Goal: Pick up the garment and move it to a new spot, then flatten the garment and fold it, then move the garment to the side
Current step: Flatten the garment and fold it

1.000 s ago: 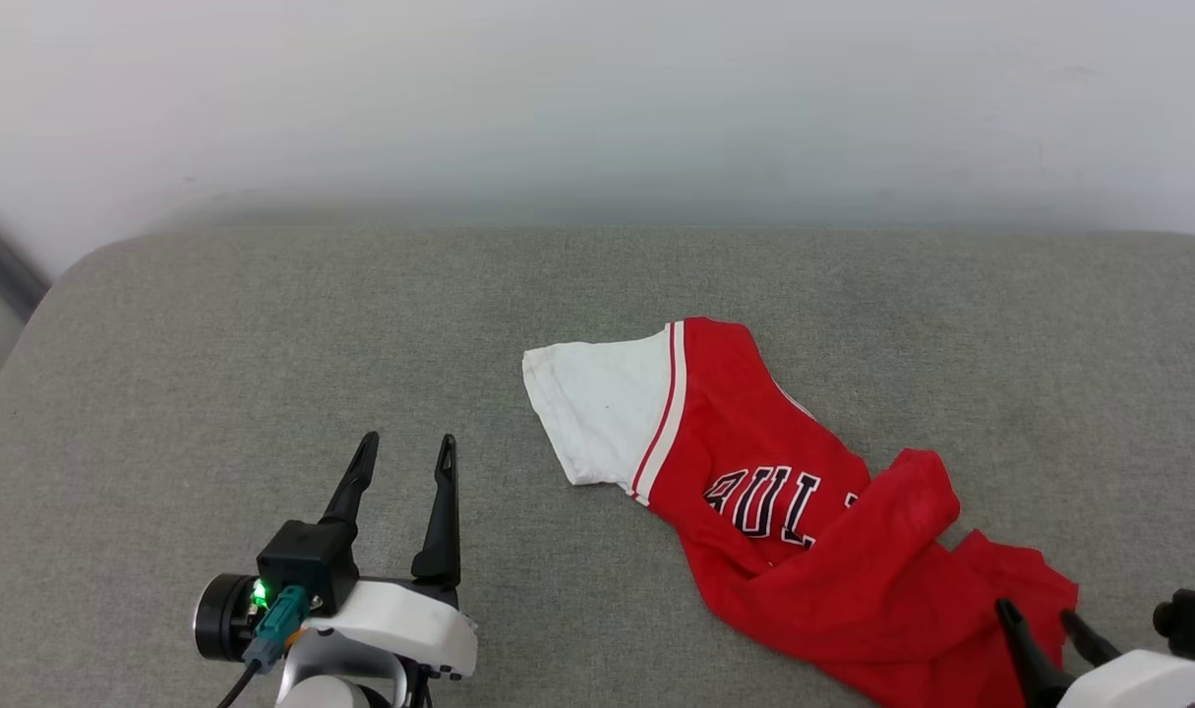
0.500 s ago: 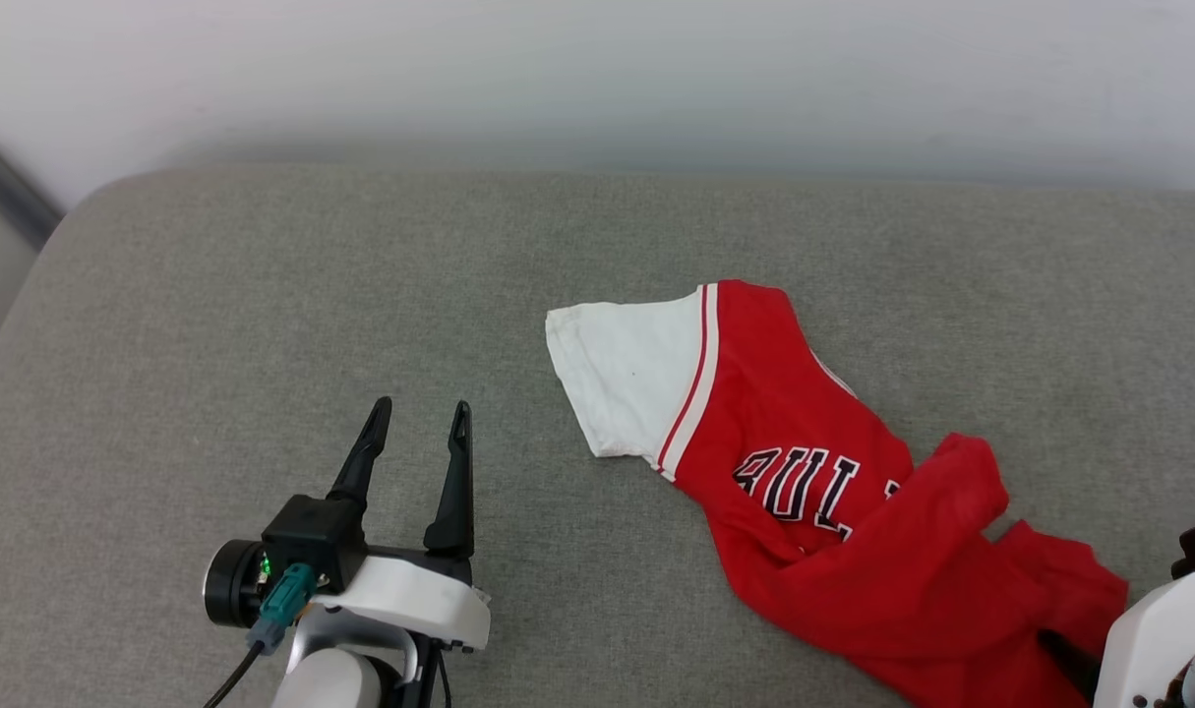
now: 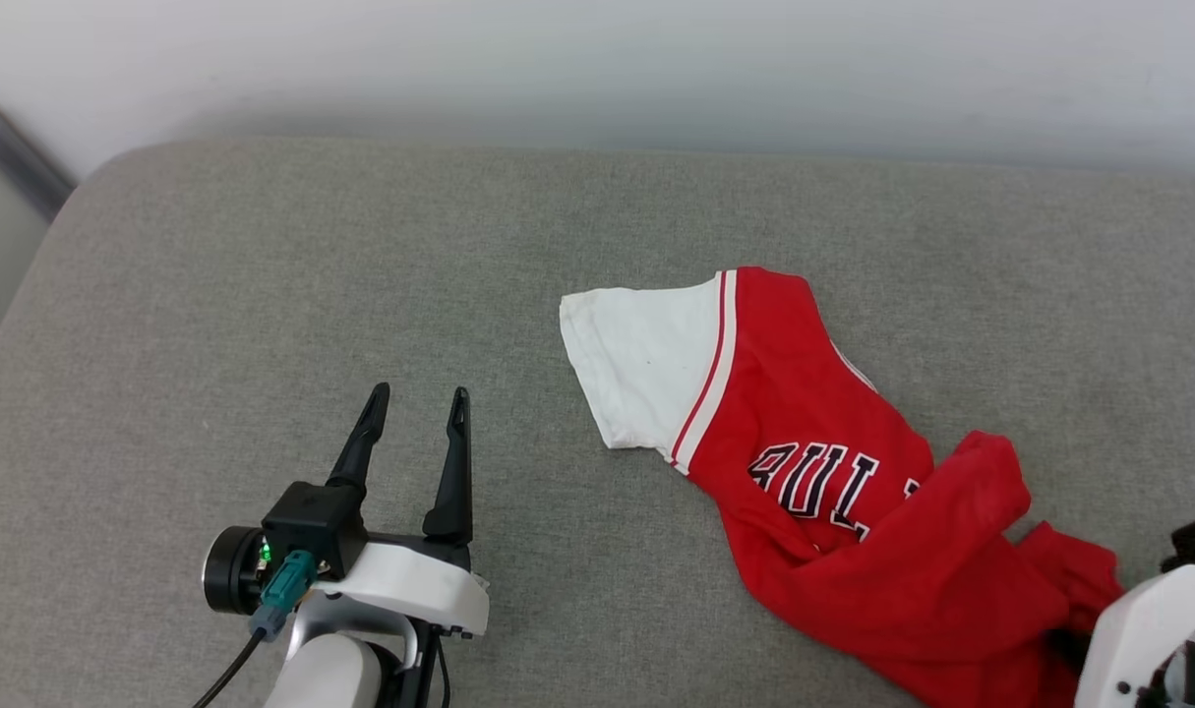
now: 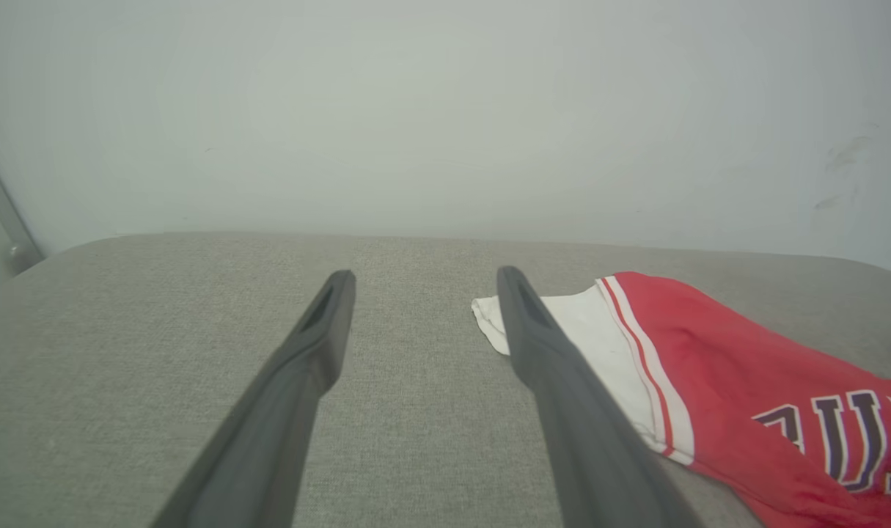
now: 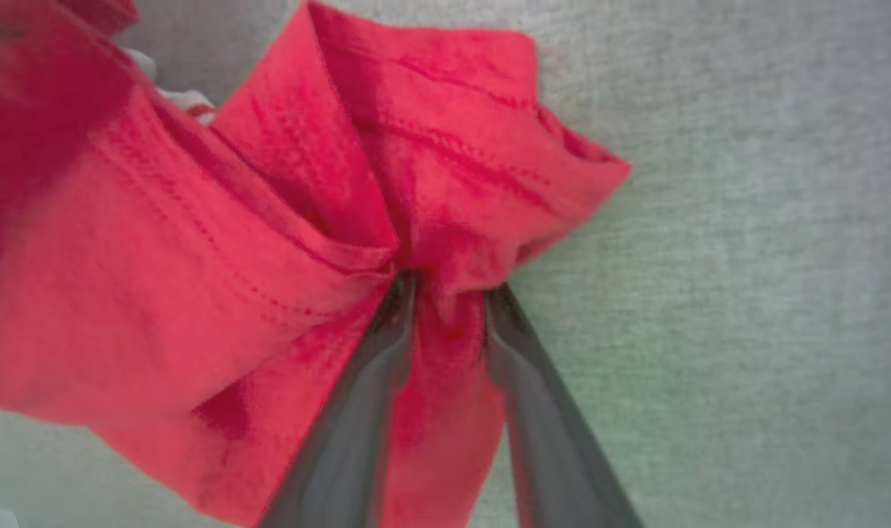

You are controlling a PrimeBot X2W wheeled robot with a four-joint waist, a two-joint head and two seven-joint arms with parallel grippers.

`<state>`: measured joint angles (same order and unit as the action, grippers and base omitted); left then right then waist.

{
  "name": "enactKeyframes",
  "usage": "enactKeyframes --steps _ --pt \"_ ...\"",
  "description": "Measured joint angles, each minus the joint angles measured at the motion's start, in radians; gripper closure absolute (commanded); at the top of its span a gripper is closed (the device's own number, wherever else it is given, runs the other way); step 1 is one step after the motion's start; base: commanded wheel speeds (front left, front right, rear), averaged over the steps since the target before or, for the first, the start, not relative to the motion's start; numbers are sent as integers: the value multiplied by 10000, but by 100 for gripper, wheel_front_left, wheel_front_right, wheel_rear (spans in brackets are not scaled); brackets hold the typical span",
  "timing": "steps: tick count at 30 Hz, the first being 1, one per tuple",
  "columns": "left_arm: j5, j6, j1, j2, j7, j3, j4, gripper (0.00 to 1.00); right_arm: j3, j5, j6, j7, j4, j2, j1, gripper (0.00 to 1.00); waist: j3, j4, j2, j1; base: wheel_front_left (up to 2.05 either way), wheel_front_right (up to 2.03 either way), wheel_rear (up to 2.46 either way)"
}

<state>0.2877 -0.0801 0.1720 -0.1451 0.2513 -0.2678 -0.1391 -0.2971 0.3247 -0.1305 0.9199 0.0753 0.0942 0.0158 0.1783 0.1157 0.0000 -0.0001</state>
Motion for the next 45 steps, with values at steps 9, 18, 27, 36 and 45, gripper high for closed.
enactKeyframes --steps 9,18,27,36,45 --pt "33 -48 -232 -58 -27 -102 -119 0 895 10 -2 -2470 -1126 -19 366 100 -876 -284 0 0 0 0 0" --pt "61 -125 -341 -150 -207 -180 69 0 4426 746 0 -3649 -1927 -349 972 100 -1348 -544 0 0 0 0 0" --pt "86 -142 -344 -144 -328 -328 199 0 9051 2098 -2 -3409 -311 -127 904 100 -1106 -236 0 1 0 0 0" --pt "163 -184 -342 -144 -286 -351 146 0 9902 2261 -2 -4798 1383 157 930 0 -813 3 0 1 0 0 0" --pt "240 -297 -415 -257 -261 -268 50 0 9206 2107 -2 -7189 -153 268 1193 0 -1033 -279 0 1 0 0 0"
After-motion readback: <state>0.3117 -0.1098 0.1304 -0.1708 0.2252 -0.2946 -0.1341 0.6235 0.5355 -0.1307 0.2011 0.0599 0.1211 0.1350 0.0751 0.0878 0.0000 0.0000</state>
